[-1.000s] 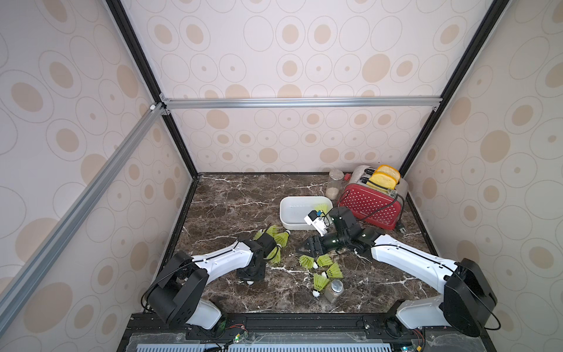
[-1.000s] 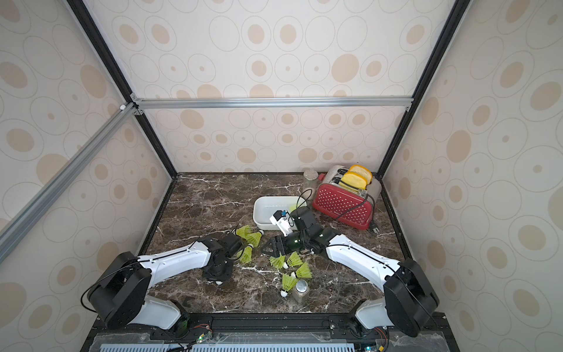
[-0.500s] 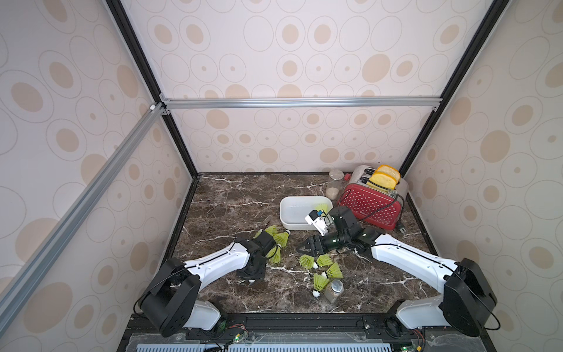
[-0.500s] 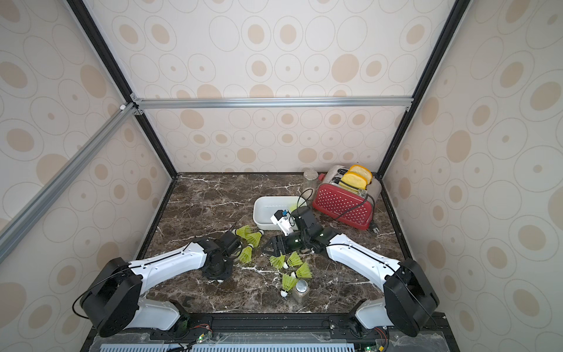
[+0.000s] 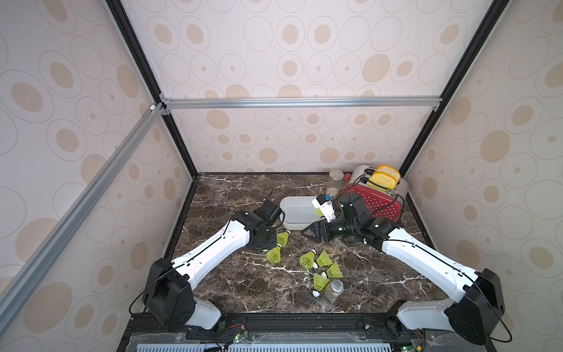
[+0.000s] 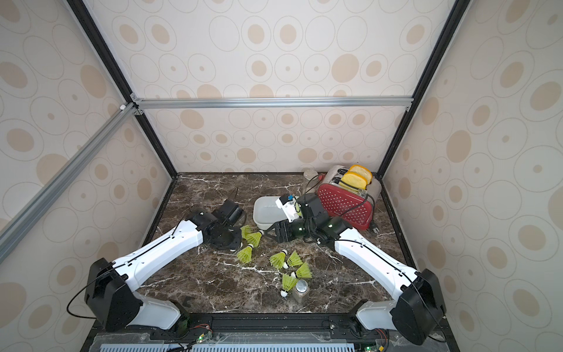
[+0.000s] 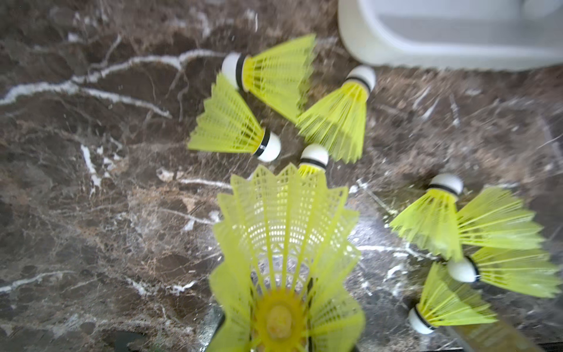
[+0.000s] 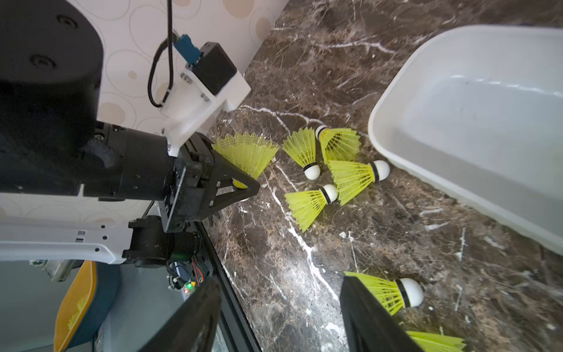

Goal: Put the shuttlecocks into the storage box
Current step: Place the shuttlecock in the storage box.

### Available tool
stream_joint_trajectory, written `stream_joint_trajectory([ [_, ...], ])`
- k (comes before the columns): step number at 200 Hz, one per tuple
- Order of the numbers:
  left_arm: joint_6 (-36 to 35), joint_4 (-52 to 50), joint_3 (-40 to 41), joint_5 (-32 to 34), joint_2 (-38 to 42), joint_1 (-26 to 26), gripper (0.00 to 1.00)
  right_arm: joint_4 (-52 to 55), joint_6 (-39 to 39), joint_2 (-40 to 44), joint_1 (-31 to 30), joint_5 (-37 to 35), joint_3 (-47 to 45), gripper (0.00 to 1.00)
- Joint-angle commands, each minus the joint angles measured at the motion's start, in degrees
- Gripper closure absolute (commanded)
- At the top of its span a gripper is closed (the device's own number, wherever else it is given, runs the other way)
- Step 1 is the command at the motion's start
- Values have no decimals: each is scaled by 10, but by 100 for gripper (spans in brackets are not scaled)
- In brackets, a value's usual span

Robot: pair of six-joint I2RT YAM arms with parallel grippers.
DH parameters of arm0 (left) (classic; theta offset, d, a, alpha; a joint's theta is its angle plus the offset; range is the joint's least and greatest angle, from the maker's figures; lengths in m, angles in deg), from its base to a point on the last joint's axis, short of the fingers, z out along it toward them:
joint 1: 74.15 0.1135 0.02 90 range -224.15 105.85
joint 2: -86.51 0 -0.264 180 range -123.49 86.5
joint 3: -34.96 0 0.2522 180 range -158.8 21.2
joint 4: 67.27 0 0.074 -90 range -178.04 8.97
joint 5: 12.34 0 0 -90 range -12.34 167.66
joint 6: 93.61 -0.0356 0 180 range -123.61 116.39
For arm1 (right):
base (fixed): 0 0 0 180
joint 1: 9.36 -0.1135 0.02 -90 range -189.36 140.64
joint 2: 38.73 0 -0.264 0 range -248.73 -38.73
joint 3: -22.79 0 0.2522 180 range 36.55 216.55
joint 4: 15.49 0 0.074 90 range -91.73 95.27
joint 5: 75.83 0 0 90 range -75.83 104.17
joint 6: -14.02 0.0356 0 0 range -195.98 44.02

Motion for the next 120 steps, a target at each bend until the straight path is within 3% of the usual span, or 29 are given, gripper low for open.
stream_joint_trajectory([
  [1,-31,-37,-81,-18,-42,22,86,57,-21,3,19,-38,36,32],
  [46,-44,-35,-234,-30,-161,28,87,120,-30,-24,64,-80,97,33],
  [120,-40,-14,-402,-41,-335,28,88,156,-15,-99,113,-119,154,34],
])
